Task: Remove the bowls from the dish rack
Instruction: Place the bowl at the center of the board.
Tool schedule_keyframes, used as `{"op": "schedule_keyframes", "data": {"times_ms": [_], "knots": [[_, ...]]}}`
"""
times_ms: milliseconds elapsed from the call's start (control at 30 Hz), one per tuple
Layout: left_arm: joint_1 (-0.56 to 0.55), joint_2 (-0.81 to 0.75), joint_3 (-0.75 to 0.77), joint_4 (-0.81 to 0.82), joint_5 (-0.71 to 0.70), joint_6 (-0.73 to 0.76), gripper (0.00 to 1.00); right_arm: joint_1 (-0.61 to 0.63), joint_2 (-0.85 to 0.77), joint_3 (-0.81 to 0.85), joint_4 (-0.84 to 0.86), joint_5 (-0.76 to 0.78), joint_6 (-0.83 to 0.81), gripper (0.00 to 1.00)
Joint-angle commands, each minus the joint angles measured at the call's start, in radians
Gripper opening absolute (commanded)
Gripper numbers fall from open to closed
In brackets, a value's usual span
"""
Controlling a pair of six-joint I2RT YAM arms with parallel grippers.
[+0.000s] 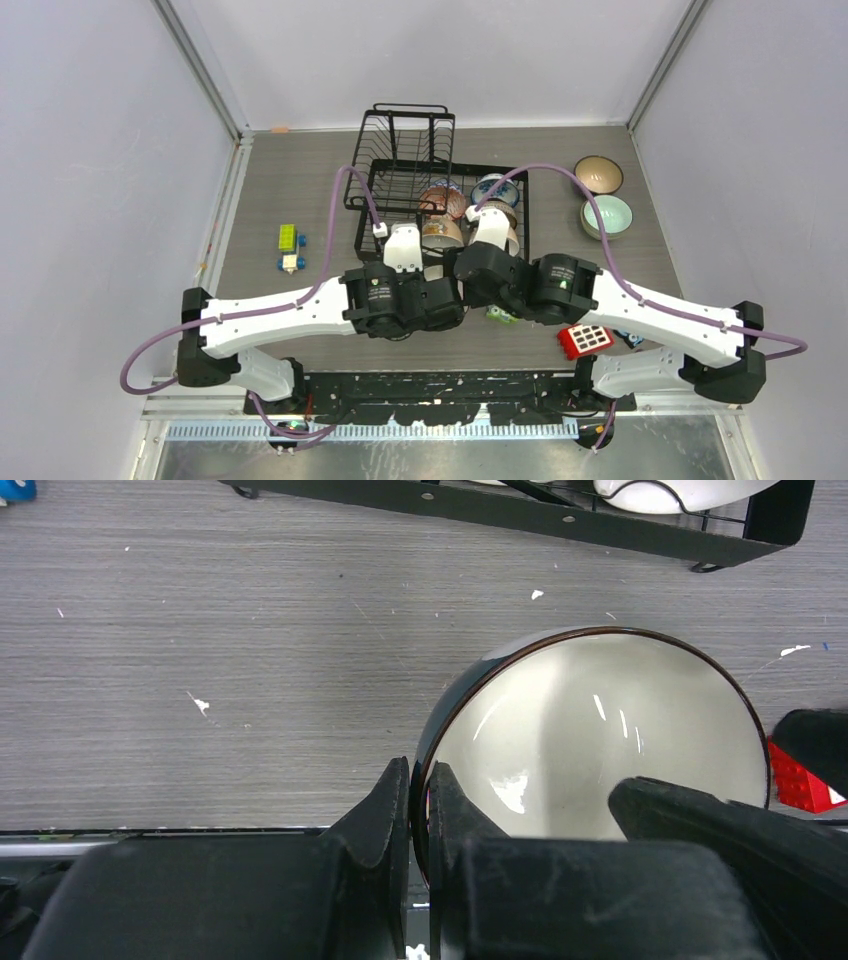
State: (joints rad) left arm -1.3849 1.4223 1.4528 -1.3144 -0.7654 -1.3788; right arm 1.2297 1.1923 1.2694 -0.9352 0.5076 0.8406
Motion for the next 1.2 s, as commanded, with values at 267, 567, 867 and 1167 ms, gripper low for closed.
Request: {"op": "schedule_keyframes", "data": {"times_ms": [267,567,867,1167], "knots": [[0.027,-0.202,0.072,-0.018,-0.140,0.171,0.00,0.006,-0.282,0.062,-0.016,-0.130,-0.275,0.90],[0.171,-0.321,0.178,0.209,-0.146,0.603,0.00,0.006,-0.486,-0.063,0.070,-0.291,-0.438,0.90],[0.567,-0.188,0.368,0.294,0.099,0.795,0.00,0.006,-0.485,-0.168,0.188,-0.291,-0.418,0.89],[1.052,-0.108,0.369,0.416,0.453,0.700,0.00,0.006,-0.514,-0.268,0.272,-0.366,-0.400,0.89]]}}
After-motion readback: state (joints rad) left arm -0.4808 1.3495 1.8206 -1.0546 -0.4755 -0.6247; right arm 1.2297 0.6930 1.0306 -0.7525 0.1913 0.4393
